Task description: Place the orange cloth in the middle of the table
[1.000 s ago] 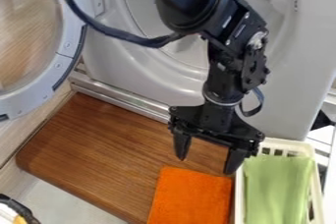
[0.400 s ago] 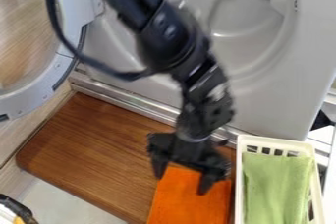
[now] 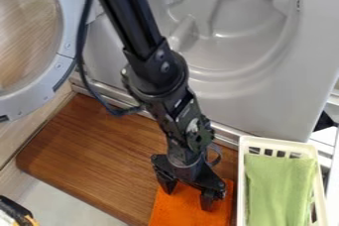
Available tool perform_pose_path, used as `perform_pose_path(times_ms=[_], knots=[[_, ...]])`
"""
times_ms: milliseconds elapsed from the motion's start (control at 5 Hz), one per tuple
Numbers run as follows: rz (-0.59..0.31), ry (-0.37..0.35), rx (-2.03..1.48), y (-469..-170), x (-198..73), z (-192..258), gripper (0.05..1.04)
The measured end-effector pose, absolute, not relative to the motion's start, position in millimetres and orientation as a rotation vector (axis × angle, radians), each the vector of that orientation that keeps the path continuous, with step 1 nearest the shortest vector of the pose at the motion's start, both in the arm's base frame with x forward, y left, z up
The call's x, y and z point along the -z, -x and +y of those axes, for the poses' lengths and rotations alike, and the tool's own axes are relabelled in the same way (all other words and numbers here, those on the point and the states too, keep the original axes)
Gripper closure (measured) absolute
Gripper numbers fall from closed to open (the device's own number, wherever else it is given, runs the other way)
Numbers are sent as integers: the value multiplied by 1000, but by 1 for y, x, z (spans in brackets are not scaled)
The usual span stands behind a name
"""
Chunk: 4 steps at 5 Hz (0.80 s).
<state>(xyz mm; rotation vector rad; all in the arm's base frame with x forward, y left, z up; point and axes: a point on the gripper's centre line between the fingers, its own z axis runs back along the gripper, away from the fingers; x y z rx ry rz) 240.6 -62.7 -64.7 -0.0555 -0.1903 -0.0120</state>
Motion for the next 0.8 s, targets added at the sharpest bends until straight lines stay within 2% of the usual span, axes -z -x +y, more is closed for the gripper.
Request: perform_pose_path(times_ms=[200,400,600,800], knots=[[-204,98,52,-246,76,-78,82],[-208,93,67,-256,79,-83,82],[-142,-16,88,-265,81,-72,83],[-133,-68,72,-268,78,-38,83]])
